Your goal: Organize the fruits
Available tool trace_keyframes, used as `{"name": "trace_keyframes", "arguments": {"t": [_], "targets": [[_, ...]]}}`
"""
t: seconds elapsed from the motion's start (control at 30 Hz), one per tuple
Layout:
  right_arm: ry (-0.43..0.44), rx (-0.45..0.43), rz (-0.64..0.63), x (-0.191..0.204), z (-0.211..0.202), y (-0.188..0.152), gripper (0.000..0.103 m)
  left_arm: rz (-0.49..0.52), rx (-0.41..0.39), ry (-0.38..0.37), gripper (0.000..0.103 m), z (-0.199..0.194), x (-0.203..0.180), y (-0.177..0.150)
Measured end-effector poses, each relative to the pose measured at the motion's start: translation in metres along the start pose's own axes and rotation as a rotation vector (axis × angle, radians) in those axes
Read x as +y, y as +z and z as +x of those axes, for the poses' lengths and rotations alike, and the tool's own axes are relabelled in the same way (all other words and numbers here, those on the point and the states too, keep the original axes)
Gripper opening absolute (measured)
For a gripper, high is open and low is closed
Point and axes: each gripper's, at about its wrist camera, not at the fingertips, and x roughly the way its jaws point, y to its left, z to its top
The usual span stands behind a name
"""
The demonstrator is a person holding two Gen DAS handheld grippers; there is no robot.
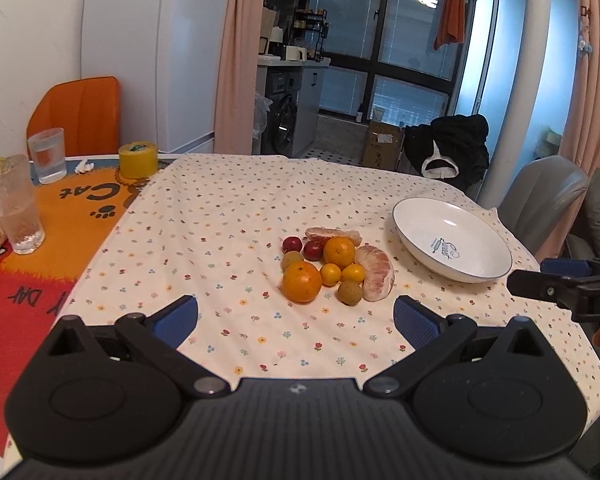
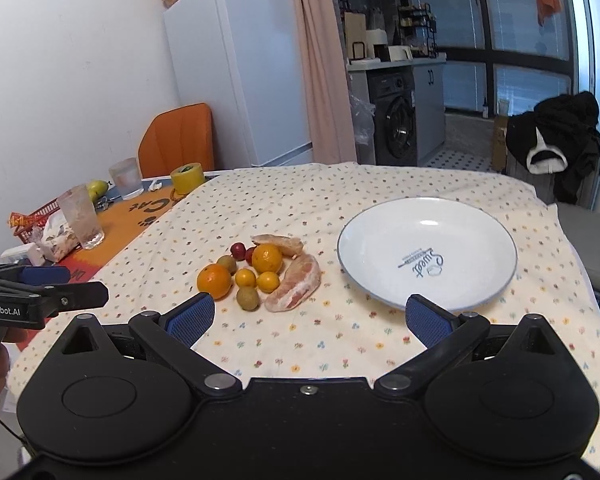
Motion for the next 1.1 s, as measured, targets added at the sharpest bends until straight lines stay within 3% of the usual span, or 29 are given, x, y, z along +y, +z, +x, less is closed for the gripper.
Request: {"name": "trace_keyframes", "arguments": {"t": [0.3, 0.37, 0.57, 1.1], "targets": [[0.039, 0.019, 0.031, -0.003, 0.024, 0.002, 0.102, -0.008, 0.005, -0.020, 0.103, 0.024, 0.001, 0.000], [0.059, 0.028, 0.038, -0.004, 0.029, 0.002, 0.095, -0.009, 0.008, -0.022, 0.101, 0.030, 0.001, -0.001], [0.071, 0.043, 0.046, -0.003, 0.046, 0.004, 0.091, -0.021, 0.005, -0.022, 0.099, 0.046, 0.003, 0.001], [0.075, 0.154, 0.066, 0.000, 0.106, 0.005, 0.081, -0.058, 0.058, -0.045, 0.077, 0.094, 0.012, 0.006]]}}
